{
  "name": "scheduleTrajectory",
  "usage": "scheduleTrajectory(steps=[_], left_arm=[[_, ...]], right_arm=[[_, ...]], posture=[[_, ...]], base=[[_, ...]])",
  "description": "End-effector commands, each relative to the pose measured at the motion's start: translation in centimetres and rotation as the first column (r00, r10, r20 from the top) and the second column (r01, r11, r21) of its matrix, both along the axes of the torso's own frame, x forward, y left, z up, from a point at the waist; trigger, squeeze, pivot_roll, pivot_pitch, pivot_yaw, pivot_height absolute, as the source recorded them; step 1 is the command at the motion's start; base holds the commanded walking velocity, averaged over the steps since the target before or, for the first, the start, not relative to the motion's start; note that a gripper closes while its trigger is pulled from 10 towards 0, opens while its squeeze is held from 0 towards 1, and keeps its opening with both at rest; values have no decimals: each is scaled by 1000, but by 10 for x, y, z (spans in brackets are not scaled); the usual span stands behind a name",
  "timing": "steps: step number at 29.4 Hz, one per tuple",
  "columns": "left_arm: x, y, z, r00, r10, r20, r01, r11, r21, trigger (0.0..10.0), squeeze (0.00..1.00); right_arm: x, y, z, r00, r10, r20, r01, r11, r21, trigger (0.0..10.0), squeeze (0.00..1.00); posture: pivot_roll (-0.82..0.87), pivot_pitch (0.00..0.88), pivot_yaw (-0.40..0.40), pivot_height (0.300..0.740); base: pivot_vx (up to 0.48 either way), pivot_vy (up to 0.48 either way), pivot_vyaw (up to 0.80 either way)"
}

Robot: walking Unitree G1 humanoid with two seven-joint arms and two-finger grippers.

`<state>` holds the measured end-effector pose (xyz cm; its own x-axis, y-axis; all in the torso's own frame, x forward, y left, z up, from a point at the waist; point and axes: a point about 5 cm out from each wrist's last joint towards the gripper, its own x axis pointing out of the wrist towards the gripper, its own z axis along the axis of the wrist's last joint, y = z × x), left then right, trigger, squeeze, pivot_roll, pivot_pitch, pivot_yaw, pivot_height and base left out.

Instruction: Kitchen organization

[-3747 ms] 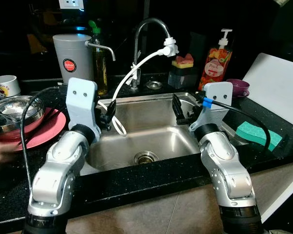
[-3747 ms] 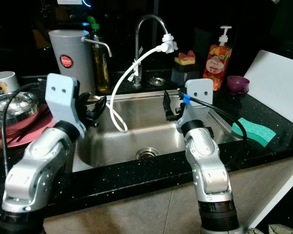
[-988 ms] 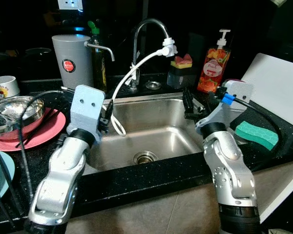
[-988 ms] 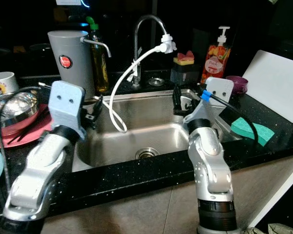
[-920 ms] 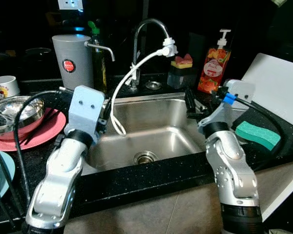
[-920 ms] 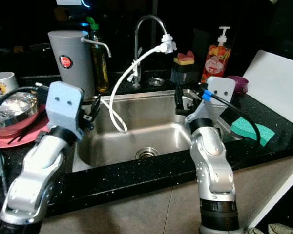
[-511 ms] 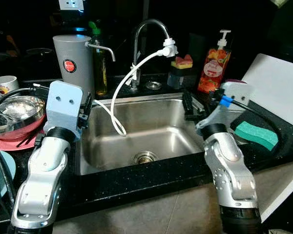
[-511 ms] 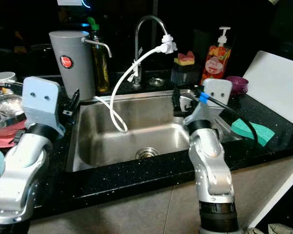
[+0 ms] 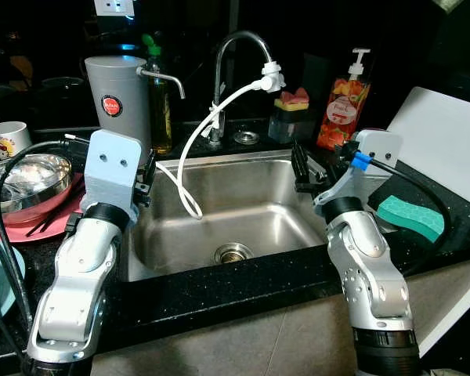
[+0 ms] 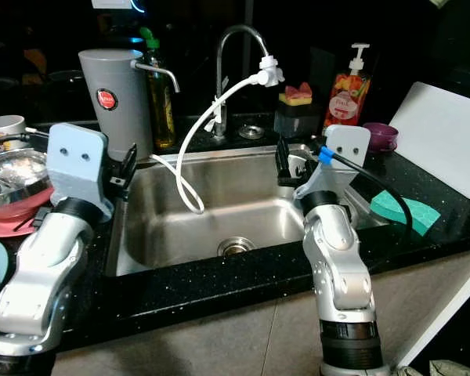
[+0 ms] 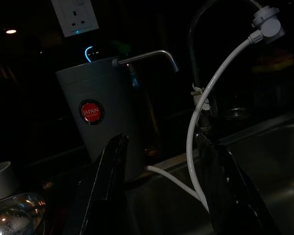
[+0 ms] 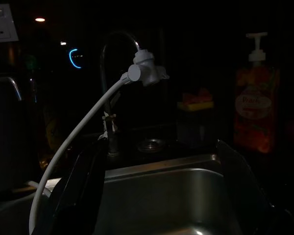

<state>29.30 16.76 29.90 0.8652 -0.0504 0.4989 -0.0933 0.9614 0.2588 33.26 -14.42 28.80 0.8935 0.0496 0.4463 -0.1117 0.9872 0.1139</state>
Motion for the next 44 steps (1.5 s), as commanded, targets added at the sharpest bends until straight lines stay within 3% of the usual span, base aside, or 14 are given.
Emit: scheduleTrajectory(steps=[1,17,44], left_arm=[[0,-2,3,1000,-14,9,14,1000,5,10000,0],[3,-3,2,1000,-30,8,30,1000,2,10000,0],[3,-7,1,999,-44,1,44,999,2,10000,0]], right_arm=[[2,-3,1,1000,-16,5,16,1000,1,10000,0],[4,-15,0,997,-81,-8,81,996,21,10000,0],[4,-20,-1,994,-108,-21,109,993,49,10000,0]], posture=[[89,52,-72,740],[87,55,-67,740],[83,61,-62,740]], base=[[0,0,0],[0,0,52],[0,0,787]])
